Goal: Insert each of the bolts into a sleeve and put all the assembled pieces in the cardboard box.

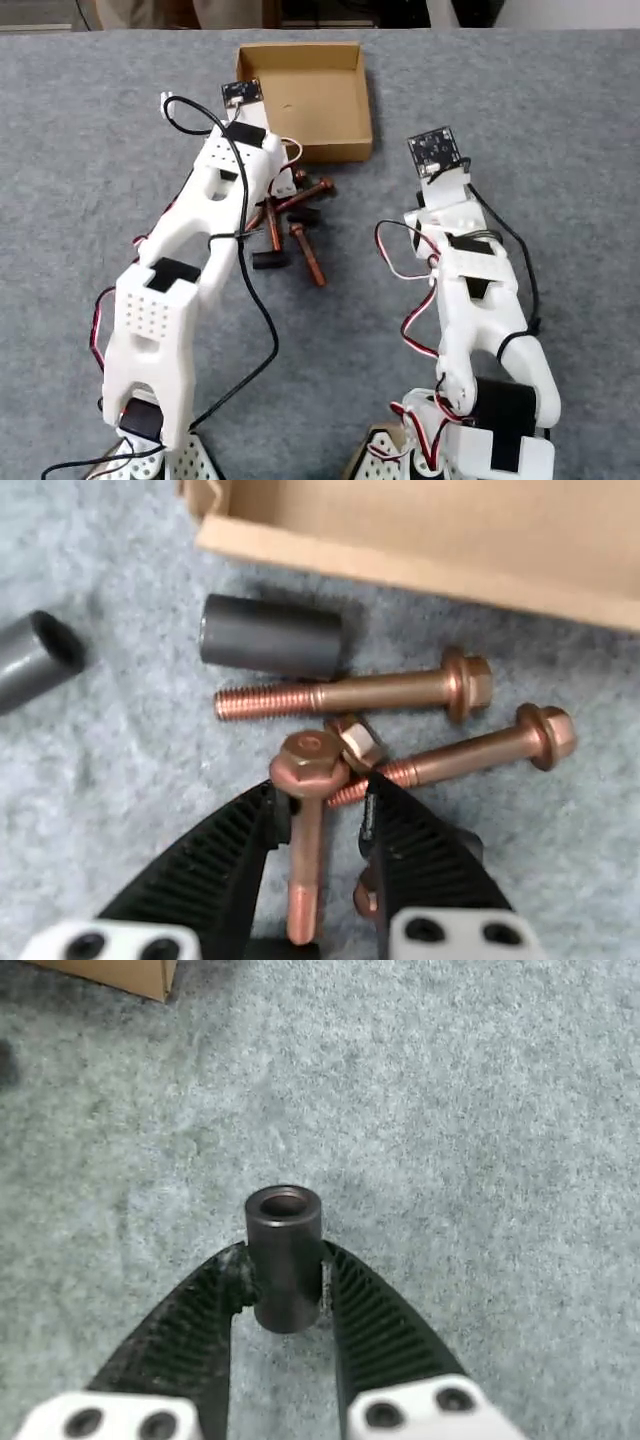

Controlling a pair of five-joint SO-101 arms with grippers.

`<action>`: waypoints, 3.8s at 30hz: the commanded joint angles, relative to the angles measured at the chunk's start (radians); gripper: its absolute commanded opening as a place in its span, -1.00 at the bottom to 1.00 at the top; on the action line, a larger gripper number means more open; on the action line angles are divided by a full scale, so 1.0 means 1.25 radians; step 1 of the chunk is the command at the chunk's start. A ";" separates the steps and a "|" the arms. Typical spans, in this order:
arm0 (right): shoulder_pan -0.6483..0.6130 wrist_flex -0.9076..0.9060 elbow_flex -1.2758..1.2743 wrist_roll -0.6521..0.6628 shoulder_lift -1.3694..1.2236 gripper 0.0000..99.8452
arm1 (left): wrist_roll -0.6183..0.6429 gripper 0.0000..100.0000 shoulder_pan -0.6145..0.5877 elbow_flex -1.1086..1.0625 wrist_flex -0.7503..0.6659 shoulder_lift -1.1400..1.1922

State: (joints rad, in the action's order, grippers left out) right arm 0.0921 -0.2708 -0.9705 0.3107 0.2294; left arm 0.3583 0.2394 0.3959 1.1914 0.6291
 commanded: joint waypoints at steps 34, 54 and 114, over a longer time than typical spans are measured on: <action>-0.004 0.016 0.028 -0.007 0.003 -1.00 | -0.534 -0.96 0.055 0.145 0.360 -0.028; -0.006 0.020 0.028 -0.007 0.003 -1.00 | -0.474 -0.96 -0.088 0.162 0.341 0.198; -0.004 0.017 0.028 -0.007 0.003 -1.00 | -0.178 -0.96 -0.107 -0.689 -0.344 -0.382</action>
State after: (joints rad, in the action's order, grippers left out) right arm 0.0921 -0.2693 -0.9705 0.3107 0.2294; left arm 0.1281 0.1074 -0.4618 0.7787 0.1749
